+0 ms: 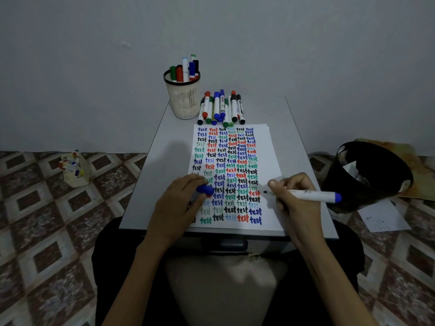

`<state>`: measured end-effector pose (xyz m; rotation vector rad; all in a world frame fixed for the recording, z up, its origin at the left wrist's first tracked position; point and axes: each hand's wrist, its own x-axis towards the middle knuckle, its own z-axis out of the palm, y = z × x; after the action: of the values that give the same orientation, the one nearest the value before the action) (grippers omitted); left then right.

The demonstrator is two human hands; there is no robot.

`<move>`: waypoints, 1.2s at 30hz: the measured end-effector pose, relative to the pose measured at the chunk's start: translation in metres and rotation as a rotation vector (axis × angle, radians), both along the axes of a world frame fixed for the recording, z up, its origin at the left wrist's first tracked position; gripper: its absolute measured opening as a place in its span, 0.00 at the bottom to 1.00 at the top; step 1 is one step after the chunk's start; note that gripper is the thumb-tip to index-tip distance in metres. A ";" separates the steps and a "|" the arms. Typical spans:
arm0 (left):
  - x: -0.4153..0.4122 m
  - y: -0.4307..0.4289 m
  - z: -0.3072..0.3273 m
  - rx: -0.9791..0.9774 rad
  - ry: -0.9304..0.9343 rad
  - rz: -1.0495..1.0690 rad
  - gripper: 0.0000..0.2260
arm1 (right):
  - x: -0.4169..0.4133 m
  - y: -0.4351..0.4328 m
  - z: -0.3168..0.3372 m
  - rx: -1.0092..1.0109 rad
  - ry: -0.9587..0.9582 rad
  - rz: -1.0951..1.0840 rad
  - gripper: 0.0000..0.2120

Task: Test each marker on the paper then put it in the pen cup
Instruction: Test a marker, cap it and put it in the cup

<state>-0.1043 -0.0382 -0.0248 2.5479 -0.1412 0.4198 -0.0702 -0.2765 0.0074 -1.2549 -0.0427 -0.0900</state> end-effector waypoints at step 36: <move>-0.004 -0.010 0.048 -0.275 -0.217 -0.255 0.07 | -0.009 0.023 0.015 -0.429 -0.194 0.363 0.05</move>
<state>-0.1084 -0.0477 0.0234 2.1750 -0.4519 0.5711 -0.0789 -0.2535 0.0222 -1.6425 -0.4770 0.1188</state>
